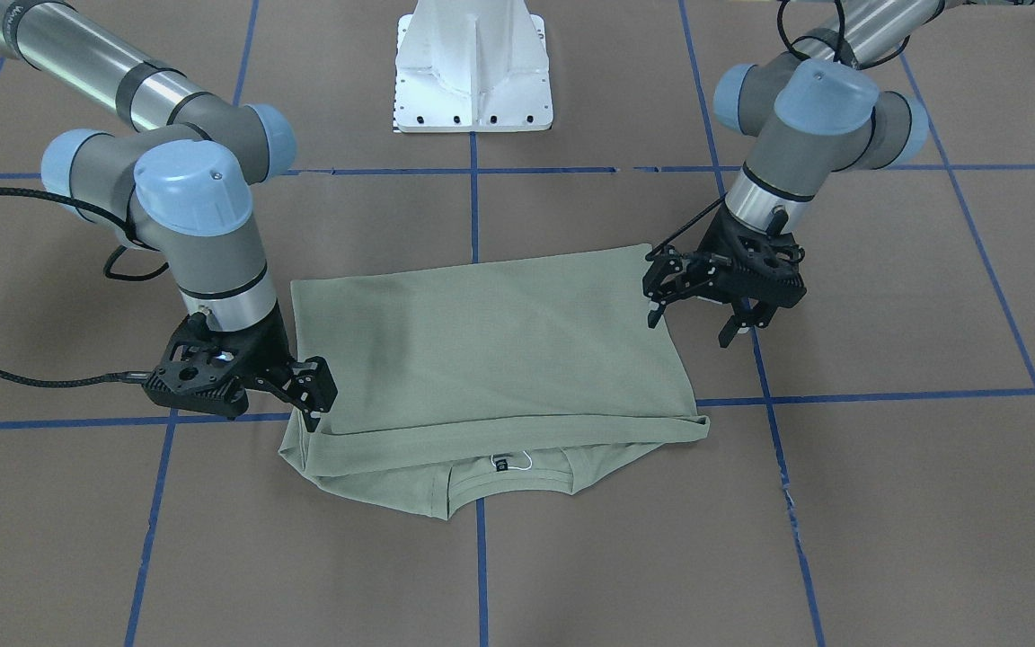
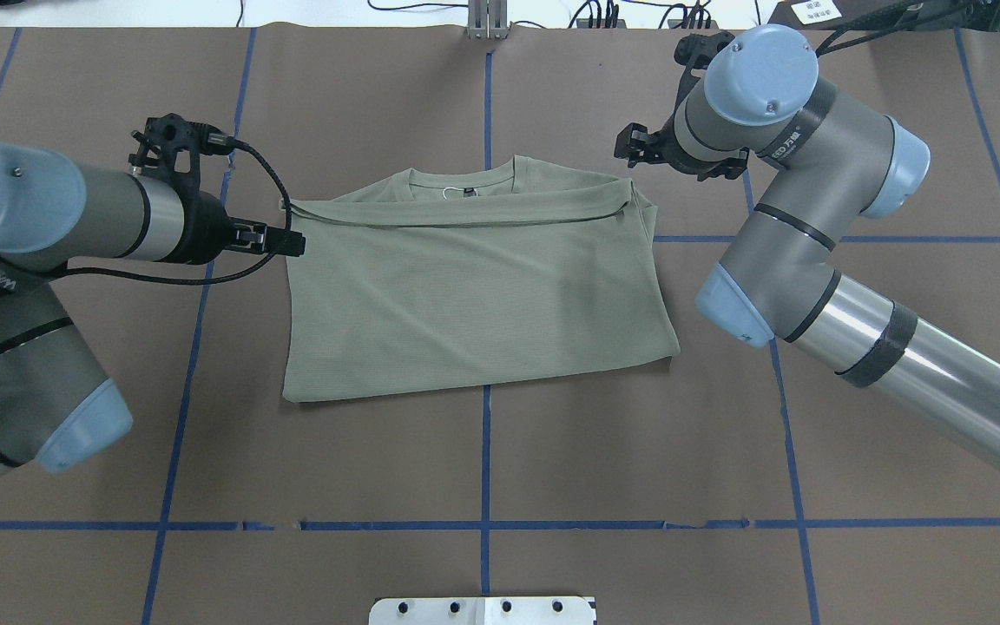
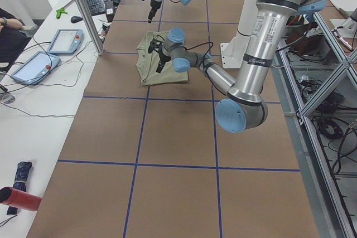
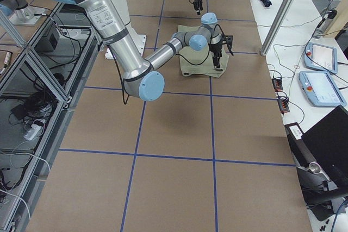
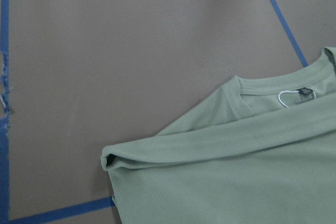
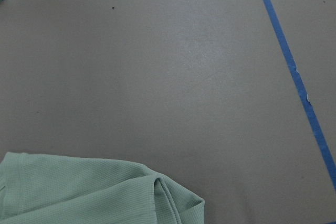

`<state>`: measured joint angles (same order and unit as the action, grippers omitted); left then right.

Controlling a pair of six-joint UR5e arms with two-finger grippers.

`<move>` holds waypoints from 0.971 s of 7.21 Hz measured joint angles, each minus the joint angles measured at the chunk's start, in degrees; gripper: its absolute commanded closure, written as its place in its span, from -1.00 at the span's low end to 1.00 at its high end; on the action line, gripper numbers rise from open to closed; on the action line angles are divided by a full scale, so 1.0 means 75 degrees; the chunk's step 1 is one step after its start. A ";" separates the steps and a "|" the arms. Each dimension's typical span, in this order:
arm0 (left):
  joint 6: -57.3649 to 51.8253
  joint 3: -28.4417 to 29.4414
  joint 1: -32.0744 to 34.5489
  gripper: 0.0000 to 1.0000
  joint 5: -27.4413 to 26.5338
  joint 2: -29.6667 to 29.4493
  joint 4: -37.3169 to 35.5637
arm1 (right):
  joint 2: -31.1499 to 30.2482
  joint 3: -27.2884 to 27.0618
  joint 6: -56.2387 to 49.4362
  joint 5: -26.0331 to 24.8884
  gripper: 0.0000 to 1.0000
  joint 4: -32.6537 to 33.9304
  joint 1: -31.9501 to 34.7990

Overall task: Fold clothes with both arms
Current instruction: 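Withdraw the right gripper while the left gripper moves to the folded shirt's edge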

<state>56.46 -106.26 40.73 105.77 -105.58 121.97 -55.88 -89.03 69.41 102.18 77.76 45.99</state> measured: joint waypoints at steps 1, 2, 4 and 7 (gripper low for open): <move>0.0375 -0.0440 -0.0311 -1.00 -0.0041 0.0315 -0.0005 | -0.0026 -0.0035 -0.0029 0.0021 -1.00 -0.0005 0.0032; 0.0628 -0.0821 -0.0591 -1.00 -0.0071 0.0622 -0.0005 | -0.0033 -0.0051 -0.0038 0.0029 -1.00 -0.0010 0.0051; 0.1193 -0.1484 -0.1298 -0.96 -0.0467 0.1343 0.0086 | -0.0120 -0.0165 -0.0049 0.0059 -1.00 -0.0049 0.0073; 0.2298 -0.1376 -0.2480 -0.55 -0.1536 0.1516 0.0158 | -0.0263 -0.0456 -0.0069 0.0142 -1.00 -0.0054 0.0078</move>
<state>73.70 -116.57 22.13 94.25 -94.21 123.15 -57.85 -92.46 68.89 103.24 77.36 46.58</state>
